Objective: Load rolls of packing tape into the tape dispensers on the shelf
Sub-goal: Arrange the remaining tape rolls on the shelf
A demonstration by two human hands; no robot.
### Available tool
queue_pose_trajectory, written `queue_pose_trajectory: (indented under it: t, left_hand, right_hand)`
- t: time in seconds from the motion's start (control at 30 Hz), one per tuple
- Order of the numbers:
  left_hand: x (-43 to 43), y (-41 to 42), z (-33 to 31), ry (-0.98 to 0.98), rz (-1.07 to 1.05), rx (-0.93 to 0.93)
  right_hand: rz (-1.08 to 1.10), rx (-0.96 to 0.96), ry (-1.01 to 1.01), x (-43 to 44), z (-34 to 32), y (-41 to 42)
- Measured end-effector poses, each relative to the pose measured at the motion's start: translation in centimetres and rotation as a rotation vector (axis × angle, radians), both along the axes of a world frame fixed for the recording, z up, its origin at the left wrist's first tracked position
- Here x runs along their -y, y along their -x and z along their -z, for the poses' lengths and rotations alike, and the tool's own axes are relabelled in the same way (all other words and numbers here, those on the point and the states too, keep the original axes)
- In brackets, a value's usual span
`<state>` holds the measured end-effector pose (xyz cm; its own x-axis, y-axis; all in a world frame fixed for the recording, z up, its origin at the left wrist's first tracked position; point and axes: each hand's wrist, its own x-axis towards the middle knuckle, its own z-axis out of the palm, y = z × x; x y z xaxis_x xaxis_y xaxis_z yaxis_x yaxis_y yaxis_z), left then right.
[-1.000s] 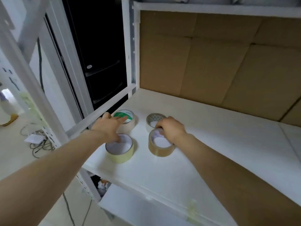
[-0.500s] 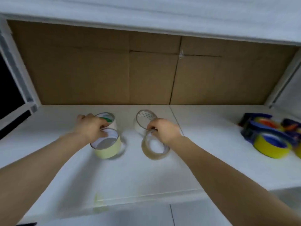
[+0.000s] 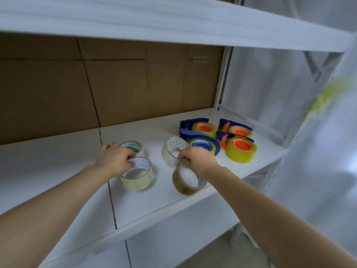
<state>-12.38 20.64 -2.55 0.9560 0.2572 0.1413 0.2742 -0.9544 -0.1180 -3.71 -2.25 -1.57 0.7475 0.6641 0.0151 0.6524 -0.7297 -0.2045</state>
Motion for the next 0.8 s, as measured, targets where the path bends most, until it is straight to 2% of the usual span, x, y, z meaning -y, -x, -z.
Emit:
queue_pose_trajectory:
  t: [0.3,0.47,0.6,0.8]
  left_hand:
    - [3.3,-9.1,1.7,-0.059,0.061,-0.068]
    - [5.4,-14.1,2.5,-0.059,0.144,-0.081]
    - [7.1,-18.0,2.8,-0.087,0.177,-0.085]
    - [9.1,-22.7,2.8,-0.069,0.111,-0.103]
  right_hand:
    - [-0.132,0.056,0.313,0.4,1.7,-6.7]
    - [-0.080,-0.004,0.418,1.6,1.0,-10.6]
    - [-0.073,-0.007,0.374,3.5,1.1,-13.5]
    - [-0.087,-0.005,0.390,5.0,1.4,-18.4]
